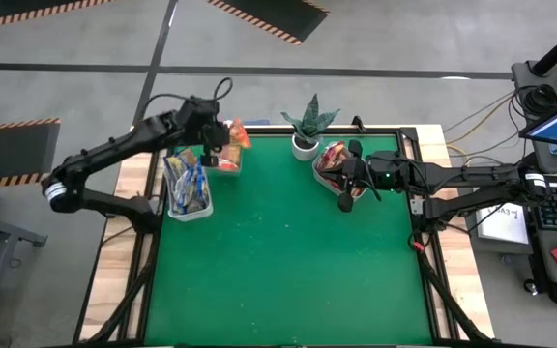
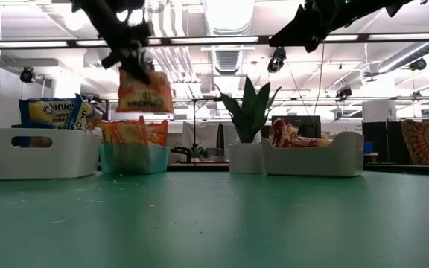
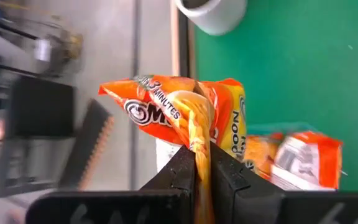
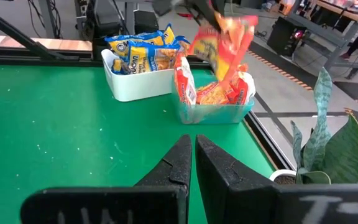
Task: Sort Maruchan noodles
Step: Put the orange noodle pack into the green bin
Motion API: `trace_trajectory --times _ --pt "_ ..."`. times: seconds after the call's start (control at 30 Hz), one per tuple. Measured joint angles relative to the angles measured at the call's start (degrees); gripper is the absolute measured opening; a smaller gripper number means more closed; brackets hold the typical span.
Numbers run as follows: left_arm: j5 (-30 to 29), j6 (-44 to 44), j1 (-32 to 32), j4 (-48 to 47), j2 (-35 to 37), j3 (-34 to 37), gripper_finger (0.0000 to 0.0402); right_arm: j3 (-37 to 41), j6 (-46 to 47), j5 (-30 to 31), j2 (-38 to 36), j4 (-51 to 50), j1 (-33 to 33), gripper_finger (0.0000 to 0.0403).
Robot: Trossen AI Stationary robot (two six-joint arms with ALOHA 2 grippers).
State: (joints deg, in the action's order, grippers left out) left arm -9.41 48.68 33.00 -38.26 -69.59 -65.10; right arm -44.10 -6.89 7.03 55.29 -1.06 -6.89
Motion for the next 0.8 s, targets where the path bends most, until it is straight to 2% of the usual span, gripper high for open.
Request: trace_trajectory --times 0.07,0.2,0.5,0.8 --pt "2.6 0.6 2.8 -0.3 -1.4 0.4 0.0004 0.0 -0.6 0.0 0.0 0.0 0.0 0.0013" --pt "2.9 3.0 6.4 0.0 -5.1 0.4 0.0004 0.0 -1.9 0.0 0.0 0.4 0.0 0.0013" --pt "3.0 5.9 6.4 -3.2 -11.9 0.3 0.0004 0.0 -6.1 0.1 0.0 3.6 0.0 0.0013" --pt "2.9 7.0 6.4 -5.0 -13.8 0.3 0.0004 -1.1 -7.2 0.5 0.0 3.5 -0.7 0.0013"
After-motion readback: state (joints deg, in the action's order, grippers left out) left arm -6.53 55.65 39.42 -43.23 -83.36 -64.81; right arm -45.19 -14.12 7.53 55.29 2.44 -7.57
